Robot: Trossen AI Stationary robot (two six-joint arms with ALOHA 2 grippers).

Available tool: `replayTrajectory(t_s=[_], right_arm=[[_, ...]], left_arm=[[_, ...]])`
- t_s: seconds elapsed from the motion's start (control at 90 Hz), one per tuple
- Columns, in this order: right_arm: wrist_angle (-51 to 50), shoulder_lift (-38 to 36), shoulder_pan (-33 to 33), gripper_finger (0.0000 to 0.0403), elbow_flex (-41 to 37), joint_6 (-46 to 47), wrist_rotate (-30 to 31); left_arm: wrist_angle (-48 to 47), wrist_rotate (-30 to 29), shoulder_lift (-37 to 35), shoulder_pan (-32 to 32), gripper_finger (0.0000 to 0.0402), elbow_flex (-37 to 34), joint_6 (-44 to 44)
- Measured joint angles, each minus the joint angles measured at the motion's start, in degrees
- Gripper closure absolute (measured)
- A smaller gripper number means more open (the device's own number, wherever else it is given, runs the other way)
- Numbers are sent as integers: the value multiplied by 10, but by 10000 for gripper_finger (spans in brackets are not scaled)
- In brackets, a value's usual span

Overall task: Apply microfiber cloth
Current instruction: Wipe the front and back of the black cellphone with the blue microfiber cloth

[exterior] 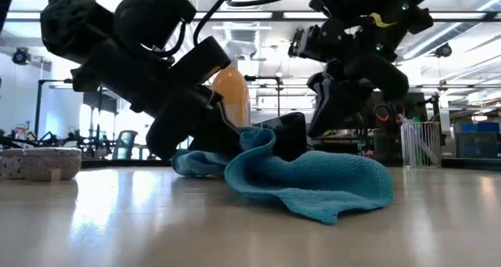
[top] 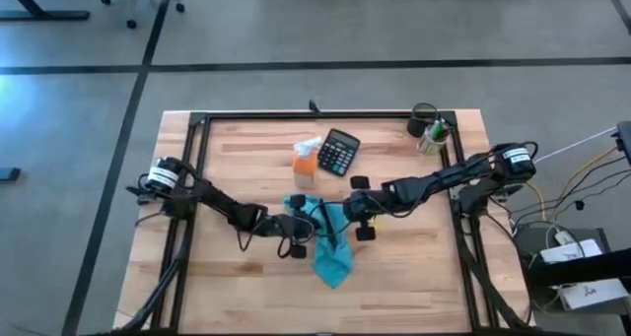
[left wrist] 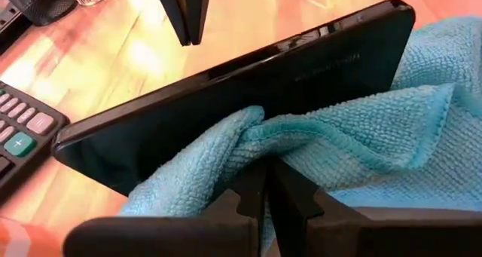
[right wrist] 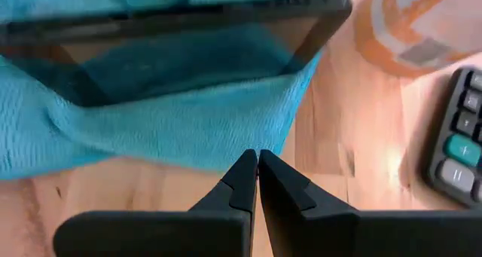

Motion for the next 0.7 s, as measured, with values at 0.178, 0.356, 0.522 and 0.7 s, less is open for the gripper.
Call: replayTrajectory(t_s=[0.178, 0.356, 0.522, 0.7], right_arm=[[13, -1, 0, 403, 13, -4, -2], [24, 8, -1, 403, 3, -4, -6], [36, 15, -1, 403, -21, 34, -6], [20, 29, 0, 403, -30, 47, -6]], left_arm=[[3, 4, 3, 12, 401, 17, 0], [-17, 18, 4, 13, 402, 17, -7], [-58, 33, -5, 10, 402, 17, -33], [-88, 35, -61, 1, 402, 17, -33]])
